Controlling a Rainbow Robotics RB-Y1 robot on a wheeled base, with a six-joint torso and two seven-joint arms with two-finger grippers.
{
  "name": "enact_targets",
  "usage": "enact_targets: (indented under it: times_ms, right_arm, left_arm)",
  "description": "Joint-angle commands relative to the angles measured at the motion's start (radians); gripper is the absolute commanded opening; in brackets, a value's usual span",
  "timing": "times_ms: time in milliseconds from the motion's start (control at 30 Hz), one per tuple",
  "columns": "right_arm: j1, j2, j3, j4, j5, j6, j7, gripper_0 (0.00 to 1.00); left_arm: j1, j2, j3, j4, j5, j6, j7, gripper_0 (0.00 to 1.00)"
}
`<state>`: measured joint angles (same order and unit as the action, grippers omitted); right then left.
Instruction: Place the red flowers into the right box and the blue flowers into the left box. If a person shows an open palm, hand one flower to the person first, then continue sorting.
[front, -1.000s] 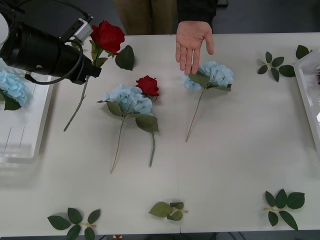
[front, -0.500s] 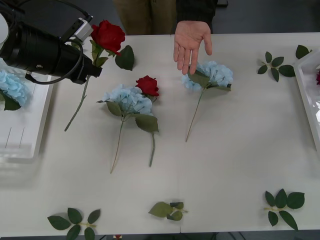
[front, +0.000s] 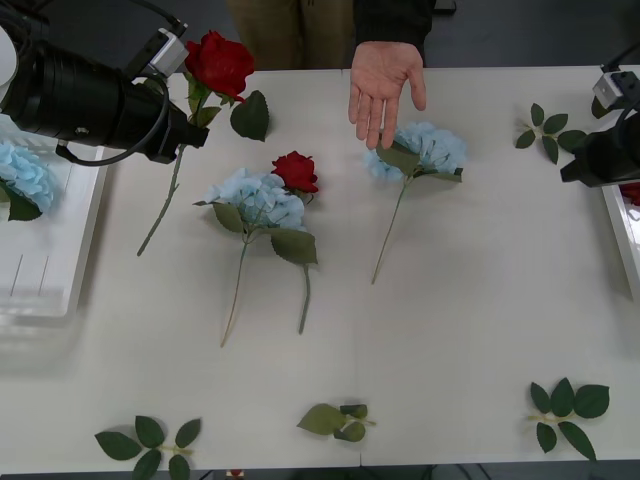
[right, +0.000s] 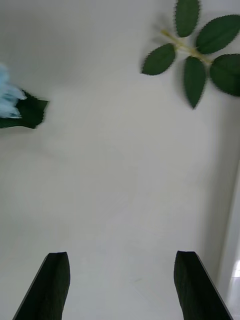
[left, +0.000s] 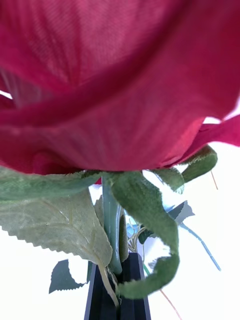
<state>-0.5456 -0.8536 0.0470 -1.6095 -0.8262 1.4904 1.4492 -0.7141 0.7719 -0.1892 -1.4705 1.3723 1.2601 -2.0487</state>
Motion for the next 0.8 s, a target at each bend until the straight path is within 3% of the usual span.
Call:
enact_targets:
  times_ms: [33, 167, 400, 800]
  right_arm:
    - [0.062, 0.102, 0.048, -0.104, 0.009, -0.044, -0.113, 0.6]
    - [0.101, 0.162, 0.188, -0.101, 0.055, -0.22, -0.253, 0.6]
    - [0.084, 0.231, 0.398, -0.069, 0.226, -0.401, -0.513, 0.61]
    - [-0.019, 0.383, 0.449, 0.059, 0.352, -0.506, -0.665, 0.6]
  left_arm:
    - [-0.007, -0.003, 0.01, -0.022, 0.013, -0.016, -0.085, 0.0]
    - [-0.007, -0.005, 0.01, -0.022, 0.013, -0.016, -0.088, 0.0]
    - [-0.007, -0.005, 0.01, -0.022, 0.011, -0.016, -0.09, 0.0]
    - [-0.005, -0.005, 0.01, -0.022, 0.011, -0.016, -0.09, 0.0]
